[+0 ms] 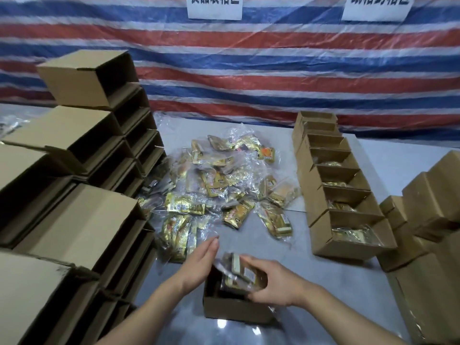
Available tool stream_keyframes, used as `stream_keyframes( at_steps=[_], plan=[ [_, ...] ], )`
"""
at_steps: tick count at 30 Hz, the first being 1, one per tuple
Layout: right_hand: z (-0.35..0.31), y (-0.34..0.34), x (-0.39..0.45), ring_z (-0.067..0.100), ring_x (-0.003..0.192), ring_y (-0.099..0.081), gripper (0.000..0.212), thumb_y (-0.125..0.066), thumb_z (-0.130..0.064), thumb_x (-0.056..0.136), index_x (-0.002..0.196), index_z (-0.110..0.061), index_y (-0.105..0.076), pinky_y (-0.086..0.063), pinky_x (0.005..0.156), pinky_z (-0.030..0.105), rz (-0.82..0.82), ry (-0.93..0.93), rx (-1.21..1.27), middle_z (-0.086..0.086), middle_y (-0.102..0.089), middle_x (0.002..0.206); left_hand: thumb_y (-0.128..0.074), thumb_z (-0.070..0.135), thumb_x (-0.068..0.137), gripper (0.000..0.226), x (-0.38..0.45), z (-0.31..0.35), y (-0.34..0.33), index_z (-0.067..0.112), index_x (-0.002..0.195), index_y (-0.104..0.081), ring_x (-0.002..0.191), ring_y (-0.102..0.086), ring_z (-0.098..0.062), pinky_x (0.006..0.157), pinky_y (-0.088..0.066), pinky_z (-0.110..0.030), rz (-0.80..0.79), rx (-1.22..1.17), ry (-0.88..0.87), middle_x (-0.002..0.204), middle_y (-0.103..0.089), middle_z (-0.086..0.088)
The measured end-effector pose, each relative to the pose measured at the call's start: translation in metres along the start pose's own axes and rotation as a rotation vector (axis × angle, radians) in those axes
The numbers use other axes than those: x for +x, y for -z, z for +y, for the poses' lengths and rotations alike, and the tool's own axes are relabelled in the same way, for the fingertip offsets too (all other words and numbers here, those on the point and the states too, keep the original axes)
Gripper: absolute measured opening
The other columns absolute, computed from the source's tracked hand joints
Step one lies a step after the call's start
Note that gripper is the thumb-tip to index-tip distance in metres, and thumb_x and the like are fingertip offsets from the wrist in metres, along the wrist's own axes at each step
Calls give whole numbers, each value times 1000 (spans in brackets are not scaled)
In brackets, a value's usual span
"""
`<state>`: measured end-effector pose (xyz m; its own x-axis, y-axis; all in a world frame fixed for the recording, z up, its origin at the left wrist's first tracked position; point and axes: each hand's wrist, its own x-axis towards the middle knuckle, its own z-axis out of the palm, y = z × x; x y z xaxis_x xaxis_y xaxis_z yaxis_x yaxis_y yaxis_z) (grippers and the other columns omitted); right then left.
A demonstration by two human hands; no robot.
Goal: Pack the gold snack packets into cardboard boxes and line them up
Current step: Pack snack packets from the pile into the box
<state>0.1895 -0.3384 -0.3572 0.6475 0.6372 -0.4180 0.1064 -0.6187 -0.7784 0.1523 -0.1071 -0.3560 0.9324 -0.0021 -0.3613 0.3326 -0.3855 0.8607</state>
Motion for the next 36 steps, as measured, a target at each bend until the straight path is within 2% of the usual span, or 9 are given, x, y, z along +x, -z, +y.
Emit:
stream_keyframes(
  at_steps=[4, 7, 12, 17, 20, 26, 29, 33, 36],
  plan=[
    [13, -14, 6, -5, 110, -58, 70, -71, -44, 72, 135, -57, -43, -44, 101, 18, -232, -87, -212, -22, -62, 124, -38, 37, 104, 40, 6, -47, -17, 19, 137, -51, 133, -39, -8, 113, -26, -17, -73, 184, 67, 135, -46, 11],
    [12, -24, 18, 7, 111, -60, 54, -68, -43, 77, 128, -50, -51, -46, 103, 28, -379, -146, -264, -12, -64, 122, -35, 34, 105, 25, 2, -58, -31, 35, 97, -59, 106, -53, -5, 81, -34, 3, -66, 135, 95, 105, -60, 15],
    [23, -55, 36, 29, 126, -52, 50, -57, -43, 87, 135, -35, -46, -40, 107, 37, -432, -207, -489, 5, -55, 138, -35, 33, 105, 35, 2, -67, -39, 18, 100, -66, 98, -61, -15, 92, -44, -25, -24, 135, 71, 98, -68, -1],
    [38, -88, 46, 37, 139, -37, 85, -59, -29, 94, 158, -24, -3, -31, 115, 44, -400, -251, -824, 19, -34, 153, -34, 41, 103, 37, -1, -76, -49, 20, 90, -62, 83, -61, -10, 83, -48, -30, 63, 148, 79, 83, -66, 2],
    [40, -86, 43, 35, 134, -44, 87, -65, -36, 90, 156, -29, -9, -37, 111, 41, -334, -298, -667, 14, -42, 148, -32, 40, 103, 37, -3, -79, -51, 23, 87, -60, 80, -60, -6, 81, -48, -31, 118, 154, 84, 81, -65, 2],
    [32, -66, 26, 1, 117, -54, 67, -73, -47, 69, 131, -26, -59, -39, 94, 8, -175, -248, -149, -14, -61, 128, -31, 39, 103, 38, -5, -74, -51, 19, 87, -59, 81, -61, -12, 82, -48, -36, 134, 226, 42, 82, -66, 1],
    [27, -72, 28, 14, 94, -64, 40, -57, -55, 75, 94, -22, -70, -48, 79, 25, -125, -249, -198, -1, -71, 101, -30, 38, 103, 39, -5, -70, -53, 18, 84, -56, 79, -59, -16, 80, -48, -38, 167, 267, 24, 78, -63, 0],
    [32, -93, 33, 17, 131, -47, 56, -33, -52, 90, 135, -26, -55, -32, 108, 33, -290, -501, -210, 0, -52, 145, -27, 42, 103, 37, -8, -72, -56, 24, 84, -54, 78, -57, -7, 77, -47, -33, 173, 331, 4, 77, -60, 5],
    [27, -100, 34, 18, 132, -47, 61, -30, -55, 95, 138, -20, -54, -32, 106, 32, -287, -509, -152, 3, -52, 145, -26, 41, 103, 36, -10, -72, -57, 26, 83, -52, 78, -56, -6, 75, -47, -32, 169, 351, -3, 78, -59, 5]
  ],
)
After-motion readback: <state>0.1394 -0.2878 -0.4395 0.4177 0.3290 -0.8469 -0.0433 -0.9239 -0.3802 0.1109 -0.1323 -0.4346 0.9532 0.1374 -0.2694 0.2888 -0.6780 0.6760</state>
